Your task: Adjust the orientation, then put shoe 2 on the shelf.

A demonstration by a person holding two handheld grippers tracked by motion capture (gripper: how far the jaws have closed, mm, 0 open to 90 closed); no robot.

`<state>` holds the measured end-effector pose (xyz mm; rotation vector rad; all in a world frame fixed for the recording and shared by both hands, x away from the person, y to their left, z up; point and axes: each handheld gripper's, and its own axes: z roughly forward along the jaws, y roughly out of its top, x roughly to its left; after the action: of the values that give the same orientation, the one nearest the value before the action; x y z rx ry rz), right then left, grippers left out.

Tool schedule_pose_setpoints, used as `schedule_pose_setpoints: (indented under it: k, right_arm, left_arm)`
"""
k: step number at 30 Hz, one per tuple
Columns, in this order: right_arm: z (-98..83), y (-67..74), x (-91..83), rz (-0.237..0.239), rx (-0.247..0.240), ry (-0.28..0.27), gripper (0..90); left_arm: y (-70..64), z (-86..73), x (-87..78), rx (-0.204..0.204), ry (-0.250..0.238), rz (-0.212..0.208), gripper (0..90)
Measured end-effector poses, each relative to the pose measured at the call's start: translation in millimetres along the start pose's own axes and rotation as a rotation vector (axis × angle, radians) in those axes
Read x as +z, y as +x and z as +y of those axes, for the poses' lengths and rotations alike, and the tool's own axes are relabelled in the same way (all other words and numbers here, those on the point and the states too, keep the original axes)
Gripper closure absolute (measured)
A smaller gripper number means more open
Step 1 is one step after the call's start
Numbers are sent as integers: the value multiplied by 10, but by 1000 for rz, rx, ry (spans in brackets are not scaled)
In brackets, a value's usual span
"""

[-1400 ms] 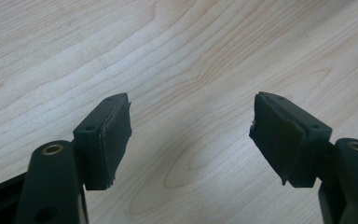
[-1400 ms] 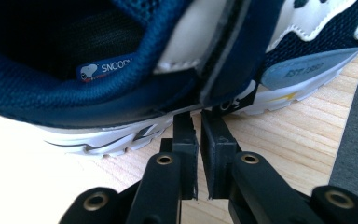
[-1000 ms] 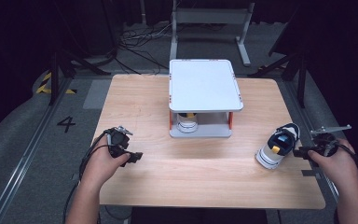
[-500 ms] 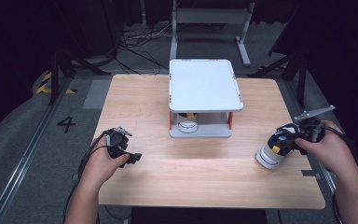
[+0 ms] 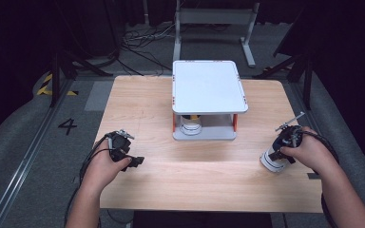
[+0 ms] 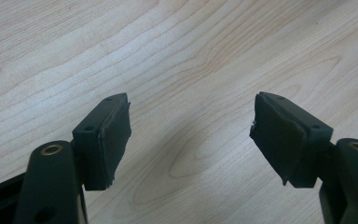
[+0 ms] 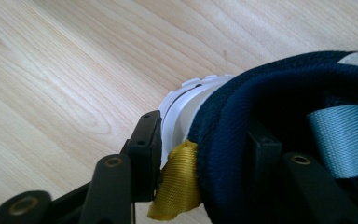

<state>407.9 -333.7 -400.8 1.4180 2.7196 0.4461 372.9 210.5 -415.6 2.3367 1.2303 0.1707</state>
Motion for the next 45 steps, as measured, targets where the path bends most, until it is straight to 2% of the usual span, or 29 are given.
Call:
schedule_pose_setpoints:
  k: [6,9,12,17,19,22,27,32,38,42,44,45]
  right_arm:
    - [10,10,146,14,-41,46,601]
    - [25,24,158,22,-64,55,636]
    - [34,34,135,19,-101,56,648]
    - [8,91,-4,46,-136,33,651]
    - [9,165,-88,30,-188,25,651]
    - [33,310,-191,20,-294,19,650]
    - [109,560,-305,62,-405,-5,647]
    - [234,869,-300,96,-529,-5,644]
    - [421,1126,-287,144,-606,-16,639]
    - [583,1304,-262,133,-651,-13,639]
    - [617,1345,-255,137,-665,-14,639]
    - [681,1427,-238,148,-690,-12,639]
  left_arm:
    - [-6,0,29,0,10,-13,285]
    - [-1,7,24,3,4,-9,285]
    - [2,35,4,-1,-4,-8,285]
    - [22,57,-10,-8,-14,-6,285]
    - [33,59,-3,-4,-11,-7,285]
    - [32,63,5,1,-12,-5,285]
    - [22,65,-11,-1,-13,-8,285]
    - [41,29,-29,-7,-16,-10,285]
    - [56,-46,-73,-24,-24,-1,285]
    - [76,-132,-127,-45,-27,15,285]
    - [82,-160,-143,-49,-27,15,285]
    - [89,-205,-162,-60,-30,19,285]
